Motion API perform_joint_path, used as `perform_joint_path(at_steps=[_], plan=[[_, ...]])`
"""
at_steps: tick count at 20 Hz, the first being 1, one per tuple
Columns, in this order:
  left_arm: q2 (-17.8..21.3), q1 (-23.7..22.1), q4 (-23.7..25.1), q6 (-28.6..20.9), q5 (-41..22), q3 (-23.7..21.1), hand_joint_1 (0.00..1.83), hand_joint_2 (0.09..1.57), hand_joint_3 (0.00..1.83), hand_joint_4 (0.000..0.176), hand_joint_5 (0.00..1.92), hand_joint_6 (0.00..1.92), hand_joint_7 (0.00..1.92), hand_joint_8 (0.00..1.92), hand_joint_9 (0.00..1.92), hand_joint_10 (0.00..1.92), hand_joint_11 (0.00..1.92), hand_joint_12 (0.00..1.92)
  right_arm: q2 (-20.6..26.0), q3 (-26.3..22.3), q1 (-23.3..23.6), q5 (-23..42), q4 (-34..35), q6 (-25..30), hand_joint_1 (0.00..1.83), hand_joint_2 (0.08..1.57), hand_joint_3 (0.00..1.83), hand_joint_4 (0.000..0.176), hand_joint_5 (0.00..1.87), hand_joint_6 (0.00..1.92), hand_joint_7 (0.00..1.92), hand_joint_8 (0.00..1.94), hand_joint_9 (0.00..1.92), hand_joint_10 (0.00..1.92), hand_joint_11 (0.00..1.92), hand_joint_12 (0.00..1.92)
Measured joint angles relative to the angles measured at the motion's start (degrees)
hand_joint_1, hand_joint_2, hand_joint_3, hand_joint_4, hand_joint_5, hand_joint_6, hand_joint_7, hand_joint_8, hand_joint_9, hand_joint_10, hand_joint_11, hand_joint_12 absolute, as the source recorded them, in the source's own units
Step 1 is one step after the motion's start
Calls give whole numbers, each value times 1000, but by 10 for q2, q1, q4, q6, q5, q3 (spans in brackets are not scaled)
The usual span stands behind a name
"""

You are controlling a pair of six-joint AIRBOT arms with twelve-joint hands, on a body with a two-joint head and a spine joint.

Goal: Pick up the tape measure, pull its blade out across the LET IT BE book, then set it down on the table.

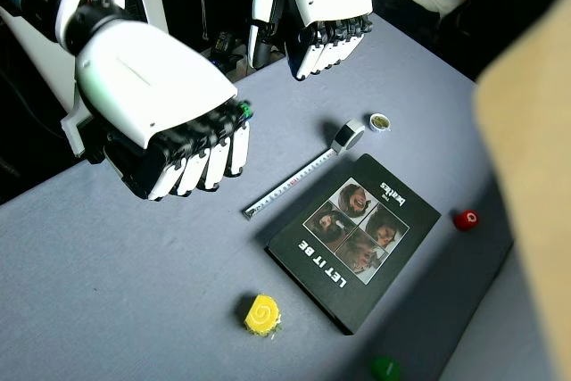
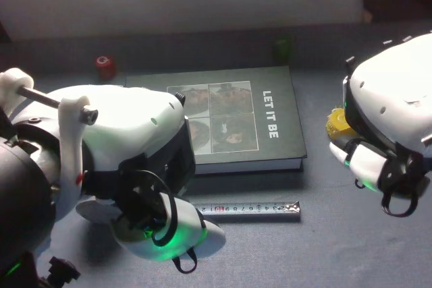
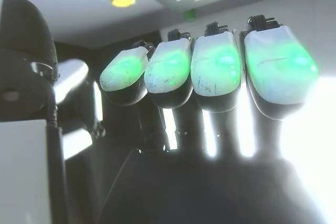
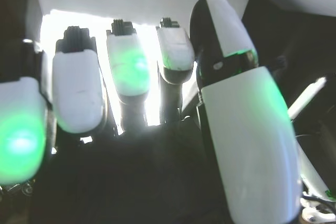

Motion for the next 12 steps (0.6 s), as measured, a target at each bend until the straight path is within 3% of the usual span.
perform_joint_path(at_steps=[1, 2, 5, 7, 12], plan=[[0, 0, 1, 1, 2, 0, 59, 1094, 104, 64, 203, 60, 173, 50, 178, 70, 7, 805, 0, 0, 0, 3, -5, -2, 85, 988, 285, 115, 6, 13, 0, 9, 0, 0, 0, 0], [0, 0, 0, 3, 5, 0, 47, 1135, 17, 55, 209, 12, 177, 8, 196, 18, 0, 819, 0, 0, -2, 5, -8, -5, 78, 1094, 65, 112, 4, 2, 0, 0, 0, 0, 0, 0], [0, 0, 0, 2, 5, 2, 32, 1132, 4, 24, 196, 1, 167, 0, 193, 6, 0, 802, -2, 0, -6, 7, 4, 3, 81, 1093, 33, 111, 0, 0, 0, 0, 0, 0, 0, 0], [0, 0, 5, 2, 4, 6, 2, 1132, 2, 7, 196, 0, 164, 0, 189, 2, 0, 777, -2, 0, -6, 9, -8, 4, 42, 1103, 32, 91, 0, 0, 0, 0, 0, 0, 0, 0], [0, 3, -1, 3, 3, 17, 0, 1132, 2, 1, 196, 0, 163, 0, 187, 1, 0, 769, 1, 6, -6, 16, -1, 23, 49, 1095, 25, 86, 0, 0, 2, 1, 0, 0, 0, 0]])
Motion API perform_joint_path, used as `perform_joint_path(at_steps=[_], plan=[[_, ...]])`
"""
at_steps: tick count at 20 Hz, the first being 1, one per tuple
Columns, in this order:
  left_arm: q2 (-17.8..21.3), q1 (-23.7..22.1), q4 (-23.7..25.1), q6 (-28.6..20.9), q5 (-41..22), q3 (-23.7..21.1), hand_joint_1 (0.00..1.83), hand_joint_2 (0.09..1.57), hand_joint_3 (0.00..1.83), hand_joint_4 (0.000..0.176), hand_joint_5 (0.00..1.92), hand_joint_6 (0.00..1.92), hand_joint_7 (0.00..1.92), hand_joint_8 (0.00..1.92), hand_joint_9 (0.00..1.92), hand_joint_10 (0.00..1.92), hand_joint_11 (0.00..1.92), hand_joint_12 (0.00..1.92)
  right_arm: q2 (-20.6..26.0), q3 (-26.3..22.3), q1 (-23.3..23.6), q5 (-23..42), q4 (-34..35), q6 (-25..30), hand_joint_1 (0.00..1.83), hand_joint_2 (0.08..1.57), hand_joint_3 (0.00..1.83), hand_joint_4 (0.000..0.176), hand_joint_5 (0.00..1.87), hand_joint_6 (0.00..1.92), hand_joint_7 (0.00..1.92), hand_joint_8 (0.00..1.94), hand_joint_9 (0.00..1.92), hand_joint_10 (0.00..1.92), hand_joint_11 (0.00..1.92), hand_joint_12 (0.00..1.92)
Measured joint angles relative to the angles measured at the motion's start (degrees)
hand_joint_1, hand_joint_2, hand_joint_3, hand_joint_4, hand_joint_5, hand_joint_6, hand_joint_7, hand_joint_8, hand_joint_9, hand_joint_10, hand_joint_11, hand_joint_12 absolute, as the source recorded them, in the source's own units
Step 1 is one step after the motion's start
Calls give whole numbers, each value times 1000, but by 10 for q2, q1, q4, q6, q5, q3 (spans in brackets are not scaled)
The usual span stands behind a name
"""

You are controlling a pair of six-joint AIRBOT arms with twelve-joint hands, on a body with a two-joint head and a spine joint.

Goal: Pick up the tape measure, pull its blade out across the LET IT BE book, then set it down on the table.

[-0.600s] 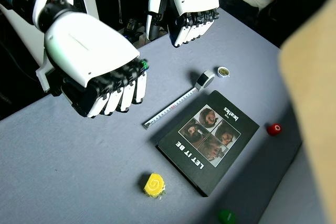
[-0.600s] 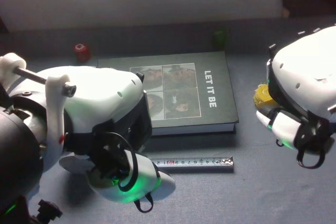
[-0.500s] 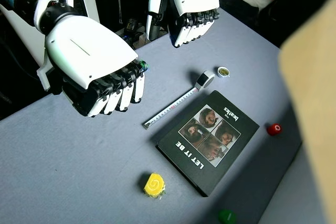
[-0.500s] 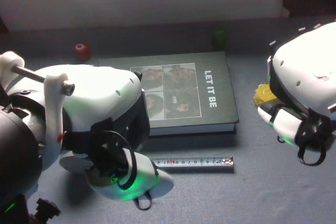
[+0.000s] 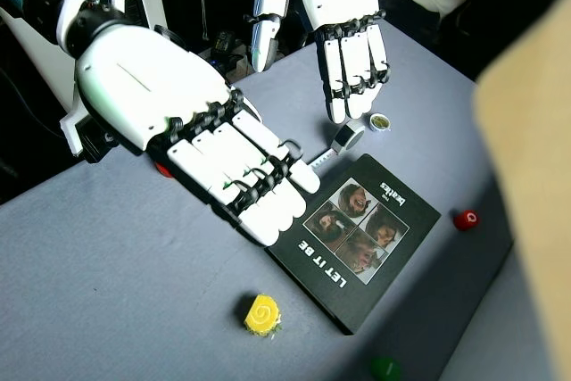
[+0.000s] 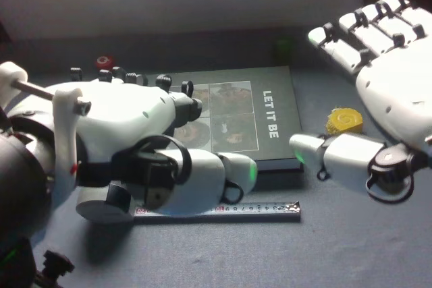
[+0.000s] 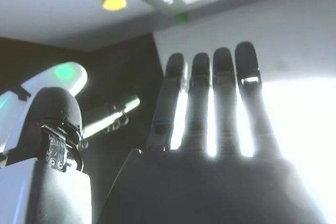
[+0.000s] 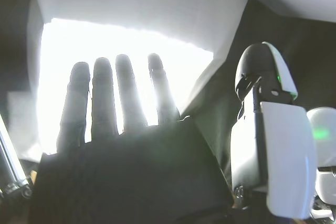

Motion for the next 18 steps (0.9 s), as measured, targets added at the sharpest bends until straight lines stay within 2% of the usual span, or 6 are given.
perform_joint_path(at_steps=[5, 6, 8, 11, 15, 18], plan=[[0, 12, -5, 3, -20, 34, 0, 1119, 0, 0, 205, 3, 160, 0, 187, 0, 0, 748, 3, 0, -16, 23, 1, 56, 71, 1088, 19, 86, 0, 0, 0, 0, 0, 0, 0, 0], [1, 12, -14, 3, -39, 47, 136, 1008, 0, 0, 206, 1, 160, 0, 188, 0, 0, 736, 5, 0, -19, 24, 0, 57, 92, 1082, 14, 85, 0, 0, 0, 0, 0, 0, 0, 0], [1, 11, -14, 3, -62, 57, 395, 960, 0, 0, 197, 0, 163, 1, 187, 0, 0, 720, 5, 3, -22, 22, 0, 55, 89, 1084, 13, 84, 0, 0, 12, 4, 0, 0, 9, 5], [1, 6, -35, 3, -82, 69, 664, 914, 0, 0, 191, 0, 162, 0, 178, 0, 0, 710, 5, 13, -29, 17, -7, 56, 88, 1087, 12, 84, 0, 0, 19, 6, 0, 0, 12, 7], [1, 3, -60, -1, -112, 101, 779, 956, 7, 0, 164, 0, 234, 11, 269, 15, 14, 753, 8, 27, -48, -18, -45, 70, 89, 1088, 11, 81, 0, 0, 14, 3, 0, 0, 16, 11], [1, -1, -57, -6, -142, 129, 849, 1002, 10, 0, 168, 2, 266, 1, 310, 4, 24, 752, 19, 34, -71, -51, -88, 116, 89, 1090, 11, 79, 0, 0, 13, 2, 0, 0, 18, 13]])
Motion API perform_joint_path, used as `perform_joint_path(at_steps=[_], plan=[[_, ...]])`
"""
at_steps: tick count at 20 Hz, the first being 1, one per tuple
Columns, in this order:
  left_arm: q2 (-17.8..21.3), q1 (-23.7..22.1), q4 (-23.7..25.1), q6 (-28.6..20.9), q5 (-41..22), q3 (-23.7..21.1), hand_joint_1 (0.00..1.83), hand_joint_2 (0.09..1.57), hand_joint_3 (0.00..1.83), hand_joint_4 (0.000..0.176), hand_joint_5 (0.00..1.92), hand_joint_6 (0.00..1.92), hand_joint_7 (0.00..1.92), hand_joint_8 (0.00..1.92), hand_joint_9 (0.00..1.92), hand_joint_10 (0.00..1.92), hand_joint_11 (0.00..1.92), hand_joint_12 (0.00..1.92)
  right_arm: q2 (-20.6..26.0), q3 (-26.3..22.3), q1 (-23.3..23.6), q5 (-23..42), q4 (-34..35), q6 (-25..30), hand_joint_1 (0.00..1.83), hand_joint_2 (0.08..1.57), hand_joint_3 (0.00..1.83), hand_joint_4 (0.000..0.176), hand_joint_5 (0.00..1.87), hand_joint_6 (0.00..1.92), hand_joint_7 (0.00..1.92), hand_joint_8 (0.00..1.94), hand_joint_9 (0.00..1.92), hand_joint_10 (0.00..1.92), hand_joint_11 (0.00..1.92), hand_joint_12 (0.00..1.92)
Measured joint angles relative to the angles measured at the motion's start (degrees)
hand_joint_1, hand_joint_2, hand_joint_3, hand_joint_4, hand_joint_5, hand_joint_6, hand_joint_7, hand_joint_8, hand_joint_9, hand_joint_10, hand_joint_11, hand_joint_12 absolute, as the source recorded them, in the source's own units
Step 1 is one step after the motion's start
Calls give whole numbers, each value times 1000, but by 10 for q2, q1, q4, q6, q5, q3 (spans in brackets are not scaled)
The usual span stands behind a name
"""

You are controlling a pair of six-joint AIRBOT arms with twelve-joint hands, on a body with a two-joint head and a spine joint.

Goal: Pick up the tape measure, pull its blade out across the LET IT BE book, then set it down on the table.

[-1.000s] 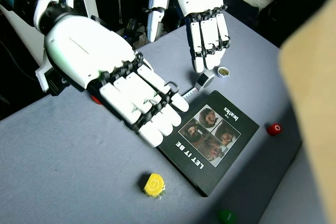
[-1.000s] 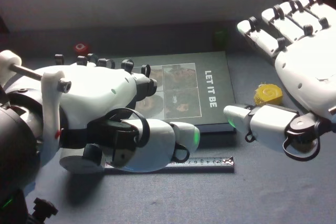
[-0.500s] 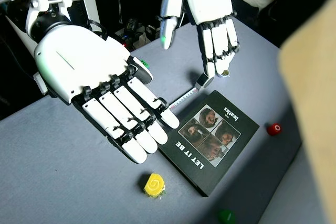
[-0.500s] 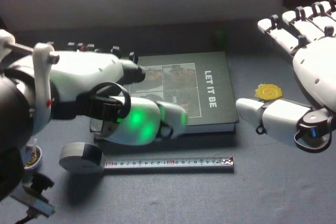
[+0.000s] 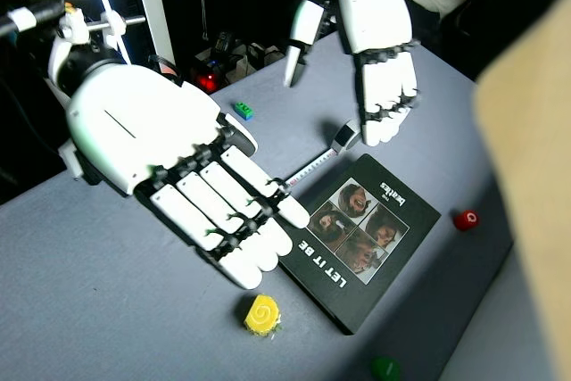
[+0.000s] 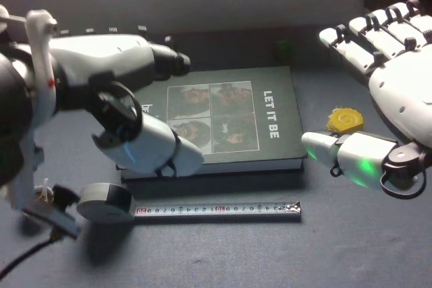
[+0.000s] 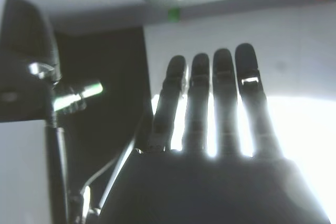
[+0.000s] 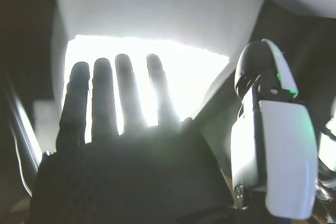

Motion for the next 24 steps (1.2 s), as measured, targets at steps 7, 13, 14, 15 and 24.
perform_joint_path(at_steps=[7, 13, 14, 15, 24], plan=[[-1, -5, -214, 286, -82, 89, 1082, 1016, 8, 0, 231, 11, 226, 0, 232, 0, 52, 775, -1, 1, -8, -10, -37, 55, 109, 1104, 0, 66, 0, 0, 62, 1, 0, 0, 6, 172], [2, -30, -449, 530, -91, 121, 1109, 1026, 1, 0, 314, 13, 308, 10, 305, 9, 65, 766, -13, 0, 0, 16, -24, 82, 127, 1098, 0, 66, 6, 0, 61, 0, 0, 0, 0, 147], [4, -30, -480, 546, -92, 125, 1107, 1033, 1, 0, 338, 6, 334, 4, 326, 5, 85, 757, -14, 0, 1, 14, -21, 84, 124, 1101, 0, 66, 6, 0, 64, 1, 0, 0, 0, 159], [5, -30, -523, 592, -93, 133, 1107, 1035, 1, 0, 347, 6, 349, 7, 334, 5, 93, 756, -14, 0, 1, 4, -14, 102, 123, 1105, 1, 65, 1, 0, 66, 2, 0, 0, 0, 162], [20, 43, -1047, 1127, -310, 153, 1139, 1042, 0, 0, 507, 10, 493, 4, 465, 6, 202, 701, -12, 0, -23, -46, -113, 183, 116, 1119, 3, 65, 0, 0, 93, 3, 5, 2, 0, 262]])
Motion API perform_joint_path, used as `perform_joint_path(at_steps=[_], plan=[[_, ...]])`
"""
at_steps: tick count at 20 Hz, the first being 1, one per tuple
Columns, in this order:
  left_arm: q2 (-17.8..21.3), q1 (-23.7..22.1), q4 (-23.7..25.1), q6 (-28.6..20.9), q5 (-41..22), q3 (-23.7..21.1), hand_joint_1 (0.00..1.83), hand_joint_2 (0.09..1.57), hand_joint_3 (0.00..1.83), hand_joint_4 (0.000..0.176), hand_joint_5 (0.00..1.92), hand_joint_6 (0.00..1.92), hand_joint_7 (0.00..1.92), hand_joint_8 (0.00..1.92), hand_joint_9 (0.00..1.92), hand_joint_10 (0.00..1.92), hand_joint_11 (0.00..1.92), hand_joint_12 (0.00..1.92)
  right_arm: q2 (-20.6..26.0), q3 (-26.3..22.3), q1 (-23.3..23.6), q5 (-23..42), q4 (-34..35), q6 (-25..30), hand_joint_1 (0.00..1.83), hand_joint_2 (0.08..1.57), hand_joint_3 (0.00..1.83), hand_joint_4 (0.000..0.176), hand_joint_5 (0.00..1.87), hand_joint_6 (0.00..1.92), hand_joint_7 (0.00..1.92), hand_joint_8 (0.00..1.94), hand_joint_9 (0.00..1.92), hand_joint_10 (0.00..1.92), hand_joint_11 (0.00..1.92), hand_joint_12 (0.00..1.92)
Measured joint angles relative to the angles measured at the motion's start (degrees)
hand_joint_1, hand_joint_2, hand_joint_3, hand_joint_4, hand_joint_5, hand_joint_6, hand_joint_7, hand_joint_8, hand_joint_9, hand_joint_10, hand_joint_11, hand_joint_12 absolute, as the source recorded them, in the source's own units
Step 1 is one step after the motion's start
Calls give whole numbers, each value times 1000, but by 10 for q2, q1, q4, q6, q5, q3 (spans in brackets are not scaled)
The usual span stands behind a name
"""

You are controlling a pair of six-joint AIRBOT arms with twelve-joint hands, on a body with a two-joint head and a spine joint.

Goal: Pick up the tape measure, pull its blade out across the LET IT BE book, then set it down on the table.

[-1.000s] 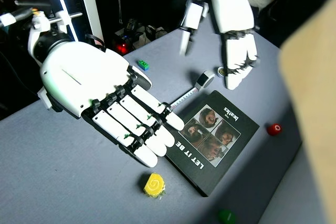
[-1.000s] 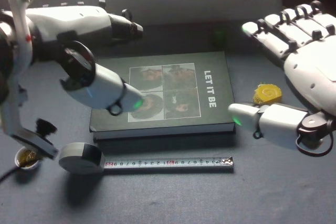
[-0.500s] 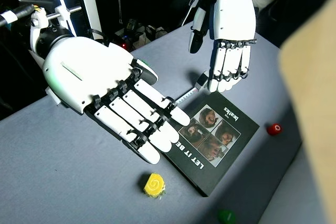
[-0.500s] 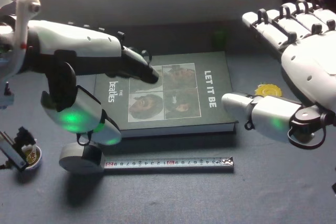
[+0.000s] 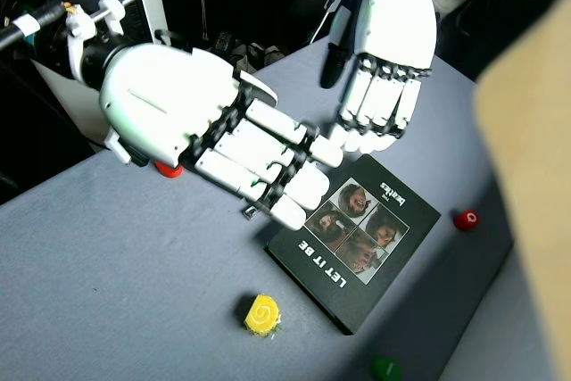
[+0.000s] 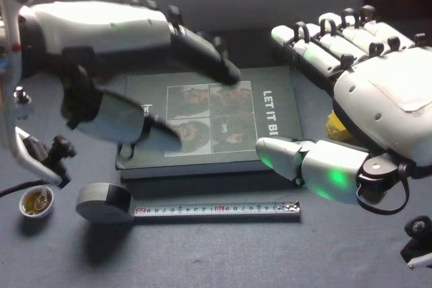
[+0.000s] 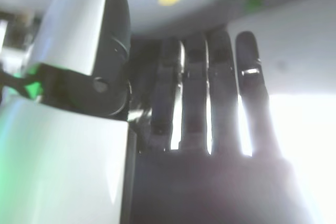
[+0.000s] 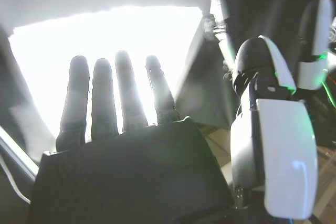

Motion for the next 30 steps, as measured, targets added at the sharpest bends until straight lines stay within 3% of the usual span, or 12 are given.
perform_joint_path(at_steps=[2, 4, 5, 6, 9, 14, 16, 20, 24, 30], plan=[[15, 42, -130, 56, -84, -17, 1147, 1044, 0, 0, 539, 4, 522, 5, 483, 4, 230, 680, 1, 0, -4, -1, -6, 2, 118, 1118, 2, 66, 0, 0, 86, 0, 6, 2, 0, 261], [32, 81, -340, 210, -147, -37, 1152, 1047, 0, 0, 553, 2, 541, 2, 503, 3, 260, 658, 1, 1, -12, 0, -12, 3, 119, 1118, 2, 66, 0, 0, 86, 0, 6, 2, 0, 260], [38, 89, -421, 276, -173, -44, 1153, 1047, 0, 0, 558, 4, 543, 2, 504, 3, 267, 658, 1, 0, -14, -2, -18, 3, 119, 1119, 3, 66, 0, 0, 84, 0, 6, 2, 0, 259], [43, 92, -470, 315, -195, -50, 1158, 1048, 1, 0, 559, 4, 543, 2, 504, 3, 268, 657, 1, 0, -14, -4, -20, 3, 119, 1120, 3, 66, 0, 0, 82, 0, 6, 2, 0, 259], [44, 95, -508, 349, -218, -51, 1161, 1049, 1, 0, 574, 8, 559, 7, 520, 8, 274, 654, 1, 1, -14, -2, -20, 3, 118, 1123, 4, 66, 0, 0, 87, 2, 7, 2, 0, 259], [51, 141, -560, 354, -223, -73, 1164, 1052, 1, 0, 574, 3, 561, 2, 523, 4, 280, 643, 1, 1, -14, -1, -20, 4, 115, 1130, 7, 65, 0, 0, 84, 0, 4, 1, 0, 256], [52, 166, -617, 366, -221, -67, 1165, 1051, 1, 0, 574, 2, 563, 3, 523, 3, 286, 642, 1, 1, -14, 0, -21, 5, 115, 1131, 7, 65, 0, 0, 83, 0, 4, 1, 0, 254], [51, 195, -742, 491, -216, -60, 1166, 1052, 1, 0, 578, 3, 579, 7, 548, 10, 305, 641, 1, 0, -14, 0, -23, 7, 165, 1112, 0, 66, 6, 2, 88, 2, 4, 1, 0, 247], [38, 195, -818, 594, -206, -35, 1169, 1052, 0, 0, 588, 6, 584, 5, 553, 7, 310, 634, 1, 1, -14, 4, -20, 7, 167, 1115, 0, 65, 20, 5, 103, 4, 18, 4, 0, 275], [34, 195, -834, 592, -185, -33, 1152, 1042, 0, 0, 608, 9, 592, 5, 557, 5, 306, 628, 1, 1, -18, 6, -20, 9, 127, 1133, 4, 66, 2, 1, 69, 1, 1, 0, 0, 219]])
